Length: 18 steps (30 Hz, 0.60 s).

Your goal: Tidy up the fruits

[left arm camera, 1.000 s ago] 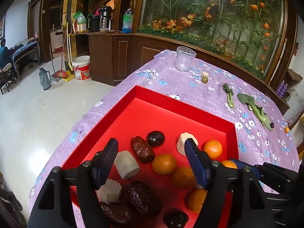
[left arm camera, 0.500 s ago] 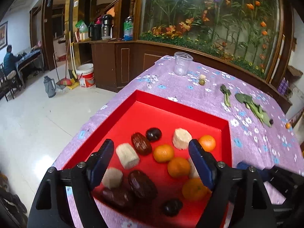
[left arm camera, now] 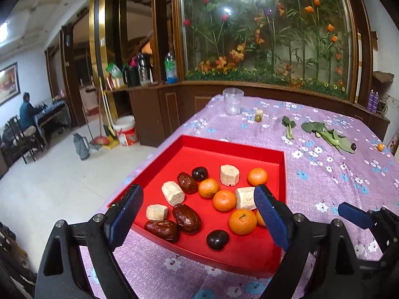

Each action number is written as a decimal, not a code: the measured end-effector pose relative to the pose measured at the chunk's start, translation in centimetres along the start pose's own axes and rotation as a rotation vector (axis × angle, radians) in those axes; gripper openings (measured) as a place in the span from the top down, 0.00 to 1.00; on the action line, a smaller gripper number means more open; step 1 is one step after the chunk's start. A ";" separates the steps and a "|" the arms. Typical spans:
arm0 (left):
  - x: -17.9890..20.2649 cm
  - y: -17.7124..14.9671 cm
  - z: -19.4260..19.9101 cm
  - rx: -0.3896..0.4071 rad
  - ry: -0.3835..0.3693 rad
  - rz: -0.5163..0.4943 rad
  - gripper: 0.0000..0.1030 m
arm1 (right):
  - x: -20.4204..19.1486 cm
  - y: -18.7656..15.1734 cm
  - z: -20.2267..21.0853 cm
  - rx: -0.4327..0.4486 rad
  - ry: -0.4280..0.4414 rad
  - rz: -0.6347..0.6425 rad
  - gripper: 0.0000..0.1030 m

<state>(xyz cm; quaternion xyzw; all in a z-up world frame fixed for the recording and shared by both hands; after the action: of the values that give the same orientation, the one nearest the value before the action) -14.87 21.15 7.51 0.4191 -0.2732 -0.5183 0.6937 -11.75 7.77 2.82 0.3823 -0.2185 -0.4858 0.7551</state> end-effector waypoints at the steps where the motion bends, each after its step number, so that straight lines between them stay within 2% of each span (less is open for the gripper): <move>1: 0.1 0.0 0.5 0.013 0.007 -0.003 0.09 | -0.1 -0.1 0.3 0.013 -0.001 0.009 0.26; 4: 0.6 -0.1 1.7 0.048 0.019 -0.013 0.07 | -0.6 -0.4 1.5 0.054 -0.005 0.043 0.22; 10: 2.1 -0.3 3.1 0.065 0.023 -0.042 0.06 | -0.7 -0.7 3.3 0.109 -0.006 0.065 0.17; 15: 2.5 0.0 5.0 0.144 0.049 -0.039 0.00 | 0.0 -0.6 3.9 0.125 0.002 0.035 0.17; 18: 2.1 0.0 6.0 0.190 0.067 -0.016 0.00 | 0.1 -0.7 4.1 0.127 0.006 0.027 0.16</move>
<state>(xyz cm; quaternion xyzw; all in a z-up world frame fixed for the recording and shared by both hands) -19.08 17.36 10.40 0.5023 -0.2942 -0.4813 0.6554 -14.93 6.02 4.77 0.4278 -0.2516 -0.4597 0.7364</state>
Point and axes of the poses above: each gripper's, at about its wrist camera, not at the fingertips, and z roughly against the way its jaws point, x to its right, y to its top, the point moved 3 cm from there along -z, roughly the way its jaws point, and after that the axes turned 1 degree about -y, right-handed, at the moved point
